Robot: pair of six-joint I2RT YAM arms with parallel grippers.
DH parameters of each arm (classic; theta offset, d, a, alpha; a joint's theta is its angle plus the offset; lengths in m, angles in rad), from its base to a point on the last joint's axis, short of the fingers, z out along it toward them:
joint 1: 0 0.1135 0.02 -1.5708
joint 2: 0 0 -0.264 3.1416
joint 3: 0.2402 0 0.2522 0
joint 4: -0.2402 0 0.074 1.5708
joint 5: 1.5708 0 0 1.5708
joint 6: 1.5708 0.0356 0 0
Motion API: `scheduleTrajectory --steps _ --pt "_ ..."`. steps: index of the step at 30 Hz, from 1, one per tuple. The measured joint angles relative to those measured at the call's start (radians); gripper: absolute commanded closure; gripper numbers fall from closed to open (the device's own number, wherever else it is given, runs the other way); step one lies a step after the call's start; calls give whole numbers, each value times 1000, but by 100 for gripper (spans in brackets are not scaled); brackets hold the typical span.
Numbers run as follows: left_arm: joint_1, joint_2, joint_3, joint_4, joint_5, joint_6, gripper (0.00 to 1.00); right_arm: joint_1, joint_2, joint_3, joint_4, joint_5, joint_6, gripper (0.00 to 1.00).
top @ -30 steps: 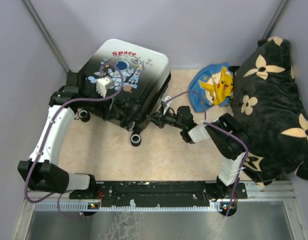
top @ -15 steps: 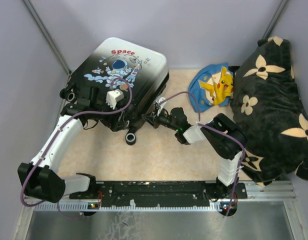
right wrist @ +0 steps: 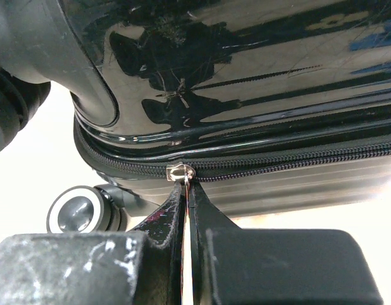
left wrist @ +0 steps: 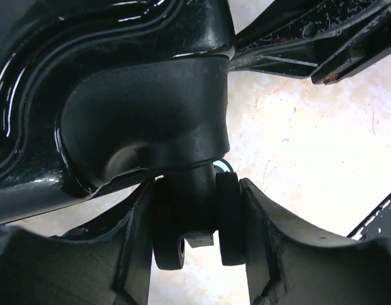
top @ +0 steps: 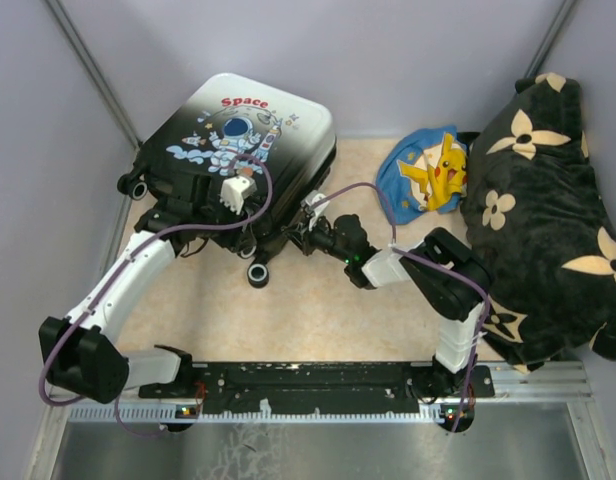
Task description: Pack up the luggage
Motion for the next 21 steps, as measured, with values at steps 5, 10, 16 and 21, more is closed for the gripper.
scheduleTrajectory --steps 5,10,16,21 --pt "-4 -18 -22 14 3 51 83 0 -3 4 -19 34 -23 100" --pt "-5 -27 -32 11 14 115 94 -53 -5 23 -56 61 -60 100" --pt "-5 -27 -32 -11 31 191 100 -135 -4 55 -94 48 -100 100" --pt "-5 -27 -31 -39 40 272 100 -212 25 119 -149 10 -121 100"
